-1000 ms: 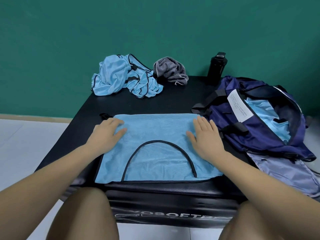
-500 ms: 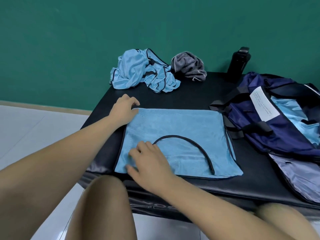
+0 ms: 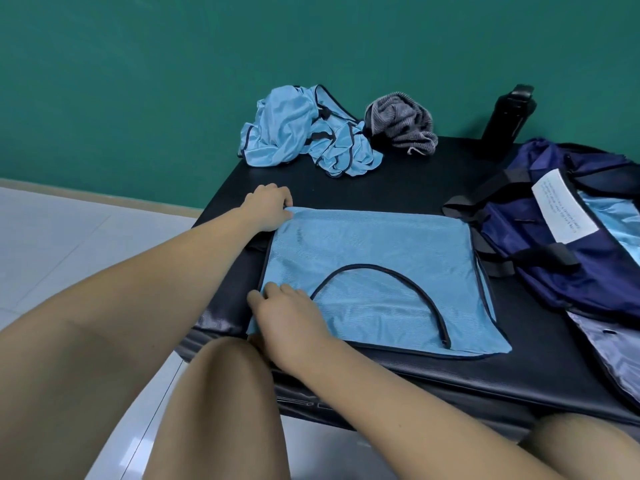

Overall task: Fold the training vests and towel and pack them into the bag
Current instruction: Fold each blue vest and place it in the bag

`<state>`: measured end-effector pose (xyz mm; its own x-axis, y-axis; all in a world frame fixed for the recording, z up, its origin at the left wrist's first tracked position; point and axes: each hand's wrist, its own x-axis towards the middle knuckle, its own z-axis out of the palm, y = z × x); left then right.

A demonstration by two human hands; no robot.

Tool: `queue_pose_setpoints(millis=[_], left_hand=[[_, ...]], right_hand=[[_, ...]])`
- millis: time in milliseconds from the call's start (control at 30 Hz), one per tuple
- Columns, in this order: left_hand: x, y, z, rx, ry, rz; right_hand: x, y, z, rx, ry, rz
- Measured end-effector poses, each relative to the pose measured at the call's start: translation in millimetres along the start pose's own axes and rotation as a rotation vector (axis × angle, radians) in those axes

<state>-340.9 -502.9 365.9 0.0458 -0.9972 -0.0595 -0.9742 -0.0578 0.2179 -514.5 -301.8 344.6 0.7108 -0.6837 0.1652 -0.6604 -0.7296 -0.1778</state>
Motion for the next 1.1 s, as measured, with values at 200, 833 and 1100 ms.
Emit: queue_pose_setpoints(millis=[200,833,1100], left_hand=[[2.7,3.4,1.0,0.047,0.004,-0.015],[6.7,-10.0,-10.8,-0.06,0.047,-0.063],[-1.8,-31.0,-17.9,-0.123,0.044,-0.113]], right_hand=[[-1.8,-6.3,-7.8,-0.084,-0.016,-0.027],[-3.9,10.4,31.2,-0.154,0.215,-0.164],[11.1,-12.3,15.9,-0.203,0.064,-0.089]])
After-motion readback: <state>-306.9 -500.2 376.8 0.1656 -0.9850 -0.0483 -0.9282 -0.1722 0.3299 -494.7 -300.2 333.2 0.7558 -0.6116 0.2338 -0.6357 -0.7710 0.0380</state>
